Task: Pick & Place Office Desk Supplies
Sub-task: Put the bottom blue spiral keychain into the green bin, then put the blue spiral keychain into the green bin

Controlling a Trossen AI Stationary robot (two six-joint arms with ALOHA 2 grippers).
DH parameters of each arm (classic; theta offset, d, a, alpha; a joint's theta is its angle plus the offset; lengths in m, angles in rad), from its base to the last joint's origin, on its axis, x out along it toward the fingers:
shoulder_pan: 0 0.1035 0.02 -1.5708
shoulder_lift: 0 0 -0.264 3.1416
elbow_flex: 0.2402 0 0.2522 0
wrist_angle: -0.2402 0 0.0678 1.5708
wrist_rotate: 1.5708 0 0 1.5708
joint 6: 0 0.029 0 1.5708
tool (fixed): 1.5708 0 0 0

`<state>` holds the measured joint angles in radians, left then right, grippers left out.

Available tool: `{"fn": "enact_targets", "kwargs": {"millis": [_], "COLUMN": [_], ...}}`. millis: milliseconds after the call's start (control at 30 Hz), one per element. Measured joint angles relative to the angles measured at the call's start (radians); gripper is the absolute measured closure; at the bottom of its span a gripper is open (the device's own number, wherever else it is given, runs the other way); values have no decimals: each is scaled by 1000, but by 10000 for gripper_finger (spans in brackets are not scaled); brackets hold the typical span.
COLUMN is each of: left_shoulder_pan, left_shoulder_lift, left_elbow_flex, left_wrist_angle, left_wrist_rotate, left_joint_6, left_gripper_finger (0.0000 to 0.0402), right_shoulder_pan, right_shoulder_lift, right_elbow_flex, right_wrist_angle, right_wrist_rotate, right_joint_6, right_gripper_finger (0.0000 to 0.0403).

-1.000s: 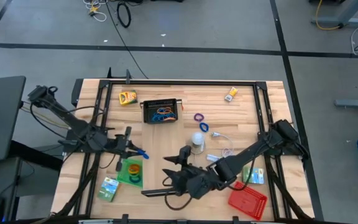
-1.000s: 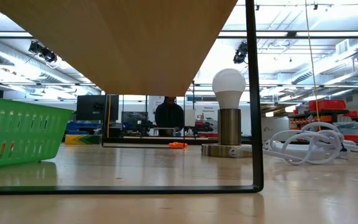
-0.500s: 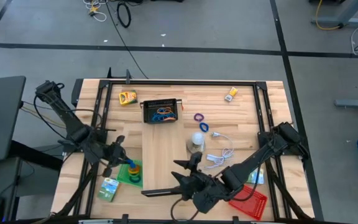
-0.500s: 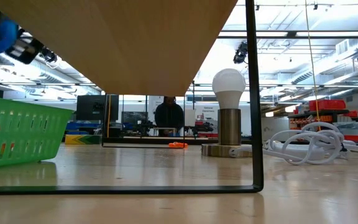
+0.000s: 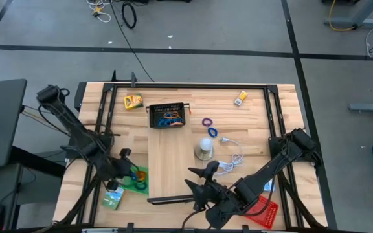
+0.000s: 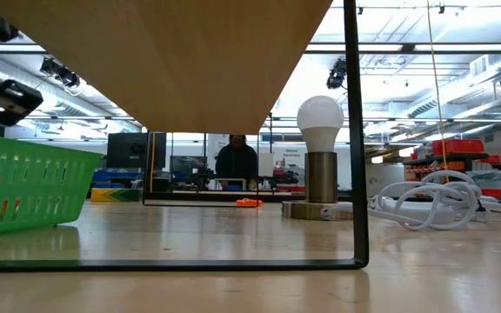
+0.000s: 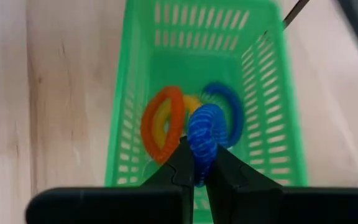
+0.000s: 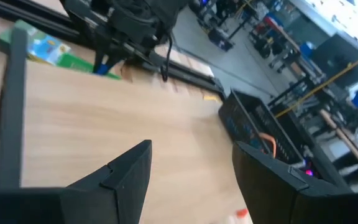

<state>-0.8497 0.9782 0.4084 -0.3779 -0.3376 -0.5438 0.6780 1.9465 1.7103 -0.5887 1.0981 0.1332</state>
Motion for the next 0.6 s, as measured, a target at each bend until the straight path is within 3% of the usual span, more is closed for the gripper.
{"fn": "enact_targets", "kwargs": {"millis": [133, 333, 600], "left_shoulder_pan": [0, 0, -2], "left_shoulder_lift": [46, 49, 49], "left_elbow_flex": [0, 0, 0], "left_wrist_angle": [11, 53, 95], "left_wrist_rotate": [-2, -2, 4], "left_joint_6": [-22, -20, 11], "left_gripper_finger": [374, 298, 227], "right_shoulder_pan": [0, 0, 4], "right_shoulder_lift": [0, 0, 0], "right_elbow_flex": [0, 0, 0], "right_wrist_angle": [-74, -89, -89], "right_wrist_rotate": [0, -3, -12], "right_joint_6": [86, 111, 116], "right_gripper_finger": [172, 172, 172]}}
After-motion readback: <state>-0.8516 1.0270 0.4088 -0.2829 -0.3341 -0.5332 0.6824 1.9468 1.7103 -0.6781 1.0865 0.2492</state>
